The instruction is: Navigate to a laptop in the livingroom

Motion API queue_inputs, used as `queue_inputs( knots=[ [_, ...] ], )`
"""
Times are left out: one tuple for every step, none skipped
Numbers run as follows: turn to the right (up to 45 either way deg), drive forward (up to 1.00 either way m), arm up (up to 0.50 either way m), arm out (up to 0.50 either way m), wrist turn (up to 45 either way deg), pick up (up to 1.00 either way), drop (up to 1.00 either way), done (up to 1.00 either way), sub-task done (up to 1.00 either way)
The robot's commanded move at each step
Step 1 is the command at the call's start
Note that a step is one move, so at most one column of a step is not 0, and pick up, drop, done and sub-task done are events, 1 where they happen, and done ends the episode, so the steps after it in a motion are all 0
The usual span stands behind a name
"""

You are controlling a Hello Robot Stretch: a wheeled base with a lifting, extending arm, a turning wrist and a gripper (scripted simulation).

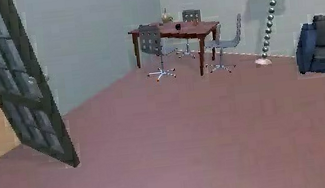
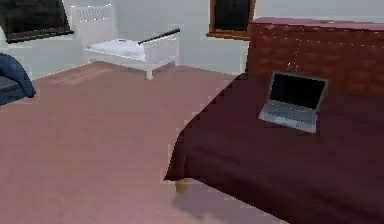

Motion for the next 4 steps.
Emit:
queue_inputs(
  knots=[
    [-45.0, 0.0, 0.0, 0.0, 0.0, 0.0, 0.0, 0.0, 0.0],
    [-15.0, 0.0, 0.0, 0.0, 0.0, 0.0, 0.0, 0.0, 0.0],
    [0.0, 1.0, 0.0, 0.0, 0.0, 0.0, 0.0, 0.0, 0.0],
    [0.0, 1.0, 0.0, 0.0, 0.0, 0.0, 0.0, 0.0, 0.0]
  ],
)
